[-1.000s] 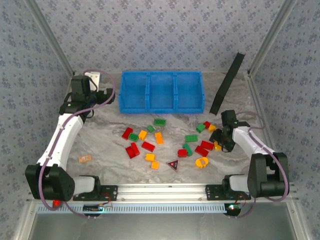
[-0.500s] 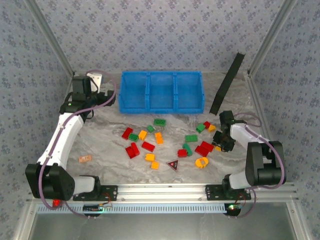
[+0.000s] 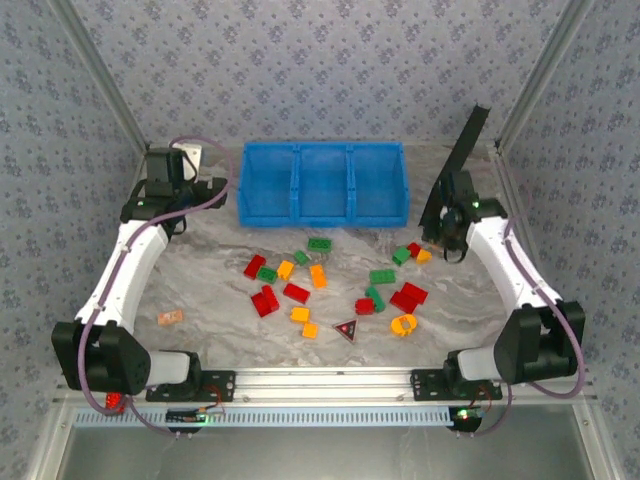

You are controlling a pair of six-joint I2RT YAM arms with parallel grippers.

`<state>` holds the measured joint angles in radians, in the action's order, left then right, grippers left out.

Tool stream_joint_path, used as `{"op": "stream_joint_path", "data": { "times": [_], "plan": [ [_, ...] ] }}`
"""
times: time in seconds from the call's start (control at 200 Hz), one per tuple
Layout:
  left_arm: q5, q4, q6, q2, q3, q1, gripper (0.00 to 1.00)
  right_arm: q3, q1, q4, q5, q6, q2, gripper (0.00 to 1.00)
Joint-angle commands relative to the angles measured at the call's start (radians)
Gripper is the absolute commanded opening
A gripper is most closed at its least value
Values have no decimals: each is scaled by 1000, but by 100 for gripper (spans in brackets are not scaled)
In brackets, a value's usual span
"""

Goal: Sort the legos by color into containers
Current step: Place the lego in the container.

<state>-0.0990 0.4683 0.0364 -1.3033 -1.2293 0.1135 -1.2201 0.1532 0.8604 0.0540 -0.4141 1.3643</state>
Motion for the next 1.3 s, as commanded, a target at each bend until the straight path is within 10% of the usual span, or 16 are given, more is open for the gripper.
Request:
{"op": "stream_joint_path", "data": {
  "times": [0.0,0.65,1.294],
  "plan": [
    [-7,-49,-7,48,3,-13,99,-183,66,63,72,101,67,25],
    [67,-68,-30,27,44,-24,99,-686,187,-80,52,277,739,25],
    [122,-73,-43,27,51,-23,99,-760,176,-45,-25,243,978,27]
  ]
}}
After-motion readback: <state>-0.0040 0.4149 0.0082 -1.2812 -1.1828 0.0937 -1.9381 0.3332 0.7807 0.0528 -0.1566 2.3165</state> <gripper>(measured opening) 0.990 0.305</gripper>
